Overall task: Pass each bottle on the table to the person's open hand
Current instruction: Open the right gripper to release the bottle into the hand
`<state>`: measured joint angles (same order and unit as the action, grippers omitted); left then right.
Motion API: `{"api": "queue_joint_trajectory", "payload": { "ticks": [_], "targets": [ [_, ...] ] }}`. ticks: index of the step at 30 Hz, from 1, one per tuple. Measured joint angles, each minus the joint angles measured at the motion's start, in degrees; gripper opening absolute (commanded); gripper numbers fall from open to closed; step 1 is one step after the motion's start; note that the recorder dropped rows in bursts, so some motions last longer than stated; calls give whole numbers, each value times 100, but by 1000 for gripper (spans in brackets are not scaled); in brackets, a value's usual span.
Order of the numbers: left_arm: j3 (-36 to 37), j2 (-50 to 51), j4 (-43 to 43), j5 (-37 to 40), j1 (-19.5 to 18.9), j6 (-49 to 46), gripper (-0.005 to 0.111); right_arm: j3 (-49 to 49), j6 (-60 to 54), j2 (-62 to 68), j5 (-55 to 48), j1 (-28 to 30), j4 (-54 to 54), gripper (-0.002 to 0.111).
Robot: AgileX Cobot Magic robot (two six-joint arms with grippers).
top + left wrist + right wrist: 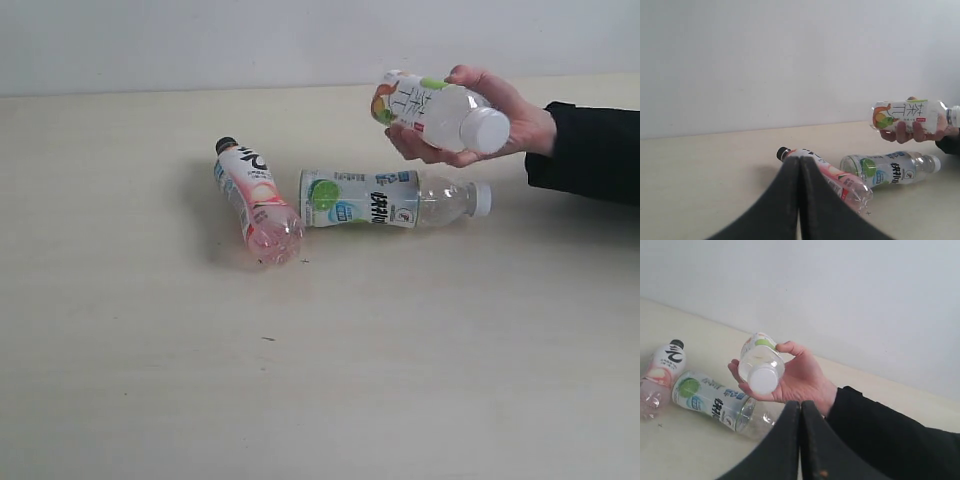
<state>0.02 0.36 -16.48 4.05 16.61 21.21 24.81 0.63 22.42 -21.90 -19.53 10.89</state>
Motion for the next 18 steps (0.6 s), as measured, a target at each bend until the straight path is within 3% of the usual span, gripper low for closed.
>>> {"api": "queue_joint_trajectory", "payload": {
  "ticks": [8, 18],
  "targets": [
    [0, 0, 0, 0, 0, 0, 0, -123, 709, -467, 143, 0, -13, 1],
    [0, 0, 0, 0, 0, 0, 0, -123, 820, -737, 47, 0, -34, 1]
  ]
}}
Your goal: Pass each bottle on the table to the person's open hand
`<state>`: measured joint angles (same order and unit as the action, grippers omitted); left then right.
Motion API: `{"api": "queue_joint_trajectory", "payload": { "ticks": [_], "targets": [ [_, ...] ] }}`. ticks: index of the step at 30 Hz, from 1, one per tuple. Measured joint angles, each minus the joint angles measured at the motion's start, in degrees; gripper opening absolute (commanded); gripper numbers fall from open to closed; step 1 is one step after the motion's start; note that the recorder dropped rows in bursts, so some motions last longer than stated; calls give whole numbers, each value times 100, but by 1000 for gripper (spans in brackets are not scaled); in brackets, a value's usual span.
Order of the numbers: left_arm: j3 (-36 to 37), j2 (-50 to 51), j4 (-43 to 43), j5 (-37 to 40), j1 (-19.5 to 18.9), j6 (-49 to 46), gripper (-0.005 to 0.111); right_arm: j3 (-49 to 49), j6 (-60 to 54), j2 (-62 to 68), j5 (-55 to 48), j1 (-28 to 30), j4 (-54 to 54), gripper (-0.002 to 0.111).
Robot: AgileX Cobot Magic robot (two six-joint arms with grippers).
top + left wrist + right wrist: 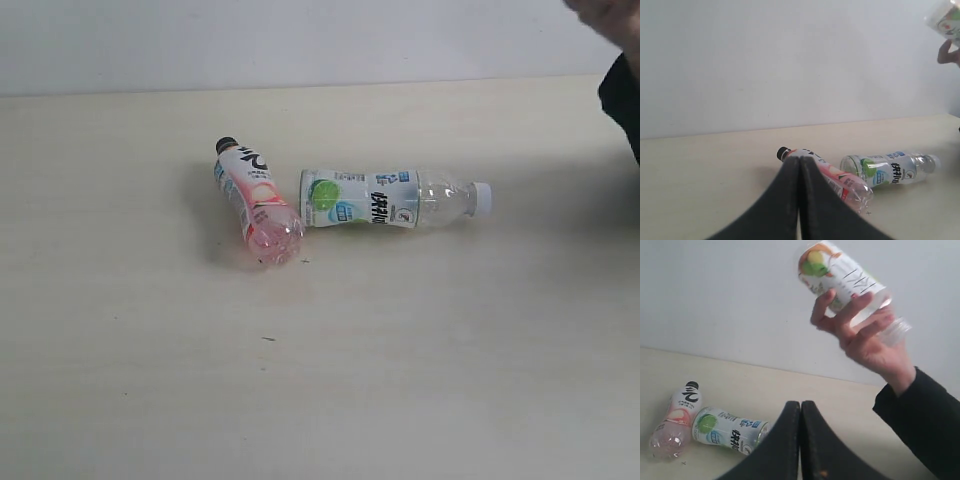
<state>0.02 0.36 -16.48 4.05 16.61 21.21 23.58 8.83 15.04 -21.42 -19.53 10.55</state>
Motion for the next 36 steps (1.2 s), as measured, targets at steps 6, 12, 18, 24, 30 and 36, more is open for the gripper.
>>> {"api": "queue_joint_trajectory", "payload": {
  "ticks": [6, 12, 18, 24, 30, 36],
  "targets": [
    [0, 0, 0, 0, 0, 0, 0, -56, 0, 0, -6, 0, 23, 1],
    [0, 0, 0, 0, 0, 0, 0, -453, 0, -20, 216, 0, 57, 6],
    [0, 0, 0, 0, 0, 0, 0, -570, 0, -315, 480, 0, -14, 7],
    [0, 0, 0, 0, 0, 0, 0, -611, 0, -1369, 526, 0, -36, 7],
    [0, 0, 0, 0, 0, 0, 0, -653, 13, -1477, 580, 0, -36, 7],
    [0, 0, 0, 0, 0, 0, 0, -714, 13, -1477, 545, 0, 104, 7]
  ]
}}
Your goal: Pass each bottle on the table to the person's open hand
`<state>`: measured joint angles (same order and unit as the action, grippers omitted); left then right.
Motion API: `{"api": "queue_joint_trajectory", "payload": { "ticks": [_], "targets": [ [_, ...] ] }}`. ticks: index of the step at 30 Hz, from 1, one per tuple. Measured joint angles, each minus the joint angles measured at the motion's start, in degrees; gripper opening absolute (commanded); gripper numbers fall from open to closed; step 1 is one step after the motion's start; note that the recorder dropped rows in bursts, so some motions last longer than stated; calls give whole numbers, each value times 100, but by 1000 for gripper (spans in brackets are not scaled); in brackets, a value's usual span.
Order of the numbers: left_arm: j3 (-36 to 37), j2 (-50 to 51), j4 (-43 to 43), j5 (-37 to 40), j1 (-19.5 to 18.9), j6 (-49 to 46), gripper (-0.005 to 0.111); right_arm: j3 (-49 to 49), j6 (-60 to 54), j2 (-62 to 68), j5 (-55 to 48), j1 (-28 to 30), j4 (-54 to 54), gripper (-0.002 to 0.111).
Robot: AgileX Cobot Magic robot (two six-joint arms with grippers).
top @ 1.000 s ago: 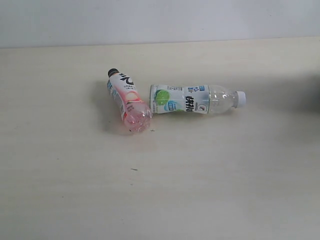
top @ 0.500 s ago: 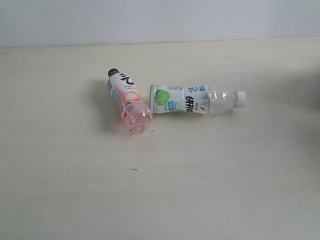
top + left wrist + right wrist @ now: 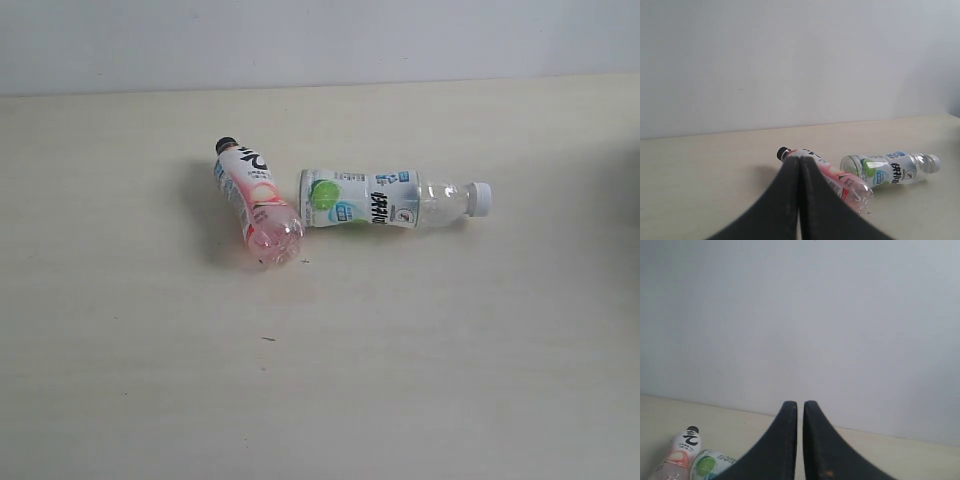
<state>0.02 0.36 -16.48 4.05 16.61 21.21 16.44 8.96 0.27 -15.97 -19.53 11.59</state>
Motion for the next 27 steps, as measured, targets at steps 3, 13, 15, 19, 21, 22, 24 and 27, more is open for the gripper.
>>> {"api": "queue_joint_trajectory", "payload": {
  "ticks": [3, 13, 15, 19, 21, 22, 24, 27],
  "targets": [
    [0, 0, 0, 0, 0, 0, 0, 0, 0, 0, -34, -11, 143, 7],
    [0, 0, 0, 0, 0, 0, 0, 0, 0, 0, -90, -19, 329, 7],
    [0, 0, 0, 0, 0, 0, 0, 0, 0, 0, -95, -19, 339, 7],
    [0, 0, 0, 0, 0, 0, 0, 0, 0, 0, -110, -19, 339, 7],
    [0, 0, 0, 0, 0, 0, 0, 0, 0, 0, -119, -19, 339, 7],
    [0, 0, 0, 0, 0, 0, 0, 0, 0, 0, -119, -19, 339, 7],
    [0, 0, 0, 0, 0, 0, 0, 0, 0, 0, -119, -19, 339, 7],
    [0, 0, 0, 0, 0, 0, 0, 0, 0, 0, -119, -19, 339, 7]
  ]
}}
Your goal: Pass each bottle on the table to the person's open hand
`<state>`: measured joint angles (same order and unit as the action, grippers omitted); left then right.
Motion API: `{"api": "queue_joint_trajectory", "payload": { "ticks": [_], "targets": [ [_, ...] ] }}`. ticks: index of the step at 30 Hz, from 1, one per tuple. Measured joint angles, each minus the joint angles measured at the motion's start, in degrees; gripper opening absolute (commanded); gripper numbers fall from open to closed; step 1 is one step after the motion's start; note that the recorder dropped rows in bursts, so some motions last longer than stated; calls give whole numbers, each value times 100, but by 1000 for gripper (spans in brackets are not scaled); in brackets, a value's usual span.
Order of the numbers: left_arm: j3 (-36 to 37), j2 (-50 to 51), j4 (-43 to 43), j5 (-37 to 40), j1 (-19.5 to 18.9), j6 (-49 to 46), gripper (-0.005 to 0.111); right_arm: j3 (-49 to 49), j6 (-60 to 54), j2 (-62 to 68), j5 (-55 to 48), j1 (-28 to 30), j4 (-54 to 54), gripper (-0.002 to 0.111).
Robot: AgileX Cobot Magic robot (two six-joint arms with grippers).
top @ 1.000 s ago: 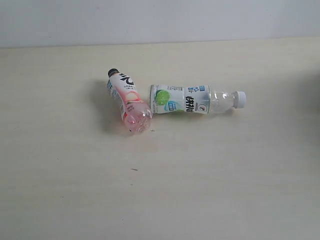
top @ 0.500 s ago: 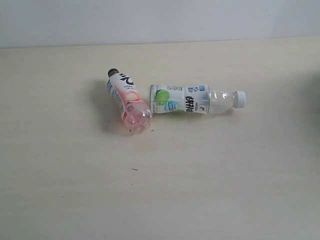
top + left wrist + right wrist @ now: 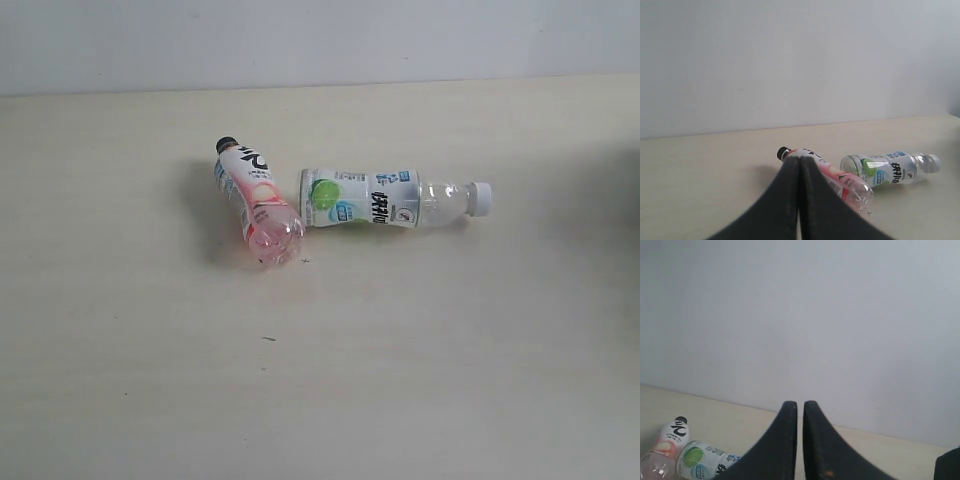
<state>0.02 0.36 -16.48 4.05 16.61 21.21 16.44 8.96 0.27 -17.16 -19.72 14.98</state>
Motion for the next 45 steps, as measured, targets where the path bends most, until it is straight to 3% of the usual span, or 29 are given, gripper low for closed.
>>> {"api": "queue_joint_trajectory", "payload": {
  "ticks": [22, 34, 41, 45],
  "targets": [
    [0, 0, 0, 10, 0, 0, 0, 0, 0, 0, -127, 0, 80, 7],
    [0, 0, 0, 10, 0, 0, 0, 193, 11, 13, 309, 0, 380, 7],
    [0, 0, 0, 10, 0, 0, 0, 1200, -148, 1637, -305, -5, -252, 7],
    [0, 0, 0, 10, 0, 0, 0, 2092, -1817, 2956, -1195, -241, -1594, 7]
  ]
}}
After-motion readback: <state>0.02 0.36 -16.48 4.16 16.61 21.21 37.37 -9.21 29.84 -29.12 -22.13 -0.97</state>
